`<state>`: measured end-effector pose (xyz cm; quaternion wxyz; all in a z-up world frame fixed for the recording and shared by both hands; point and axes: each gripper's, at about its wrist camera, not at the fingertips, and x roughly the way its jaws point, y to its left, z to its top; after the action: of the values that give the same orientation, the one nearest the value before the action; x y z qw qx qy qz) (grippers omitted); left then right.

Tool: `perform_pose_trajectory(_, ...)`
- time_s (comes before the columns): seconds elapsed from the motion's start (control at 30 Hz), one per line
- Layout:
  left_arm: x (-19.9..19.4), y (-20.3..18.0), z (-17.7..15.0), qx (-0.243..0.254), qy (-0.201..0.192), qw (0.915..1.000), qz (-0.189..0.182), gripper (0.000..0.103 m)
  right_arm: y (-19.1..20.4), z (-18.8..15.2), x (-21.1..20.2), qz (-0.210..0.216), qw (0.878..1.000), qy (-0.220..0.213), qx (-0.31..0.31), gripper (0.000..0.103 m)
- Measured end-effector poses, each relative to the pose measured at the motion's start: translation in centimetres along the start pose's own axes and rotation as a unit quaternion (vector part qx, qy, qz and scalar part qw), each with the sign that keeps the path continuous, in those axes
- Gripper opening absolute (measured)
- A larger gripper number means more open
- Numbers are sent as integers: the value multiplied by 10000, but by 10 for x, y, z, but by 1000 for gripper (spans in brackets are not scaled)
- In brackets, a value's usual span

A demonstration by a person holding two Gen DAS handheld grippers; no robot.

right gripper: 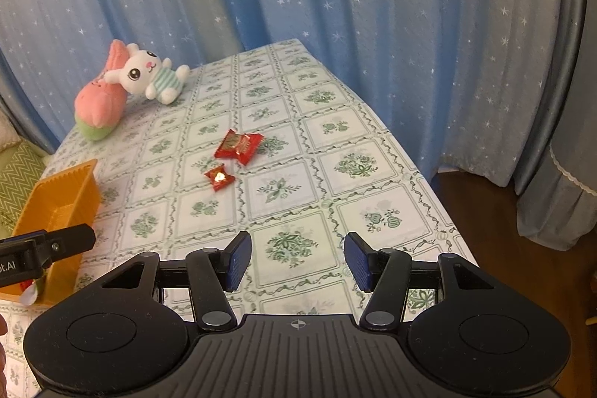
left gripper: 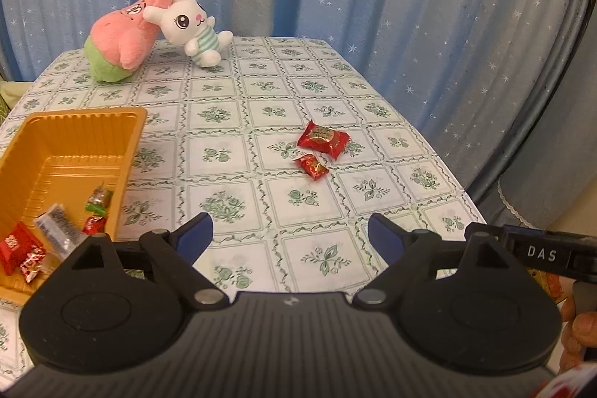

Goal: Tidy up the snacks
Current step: 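Move both open tools toward the two red candies on the tablecloth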

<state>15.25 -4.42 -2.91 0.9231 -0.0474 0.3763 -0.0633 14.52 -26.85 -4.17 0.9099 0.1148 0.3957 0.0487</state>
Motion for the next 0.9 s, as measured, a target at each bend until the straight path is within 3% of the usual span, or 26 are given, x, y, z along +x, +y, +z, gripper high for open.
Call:
perform_pose_trajectory(0.53, 68, -5, 9, -181, 17, 9998, -8, 87, -18, 22, 58, 126, 9992, 3, -385, 55)
perform_pose_trajectory(0.9, 134, -13, 13, -208, -24, 9998, -38, 67, -21, 41, 114, 520, 9949, -183, -842, 55)
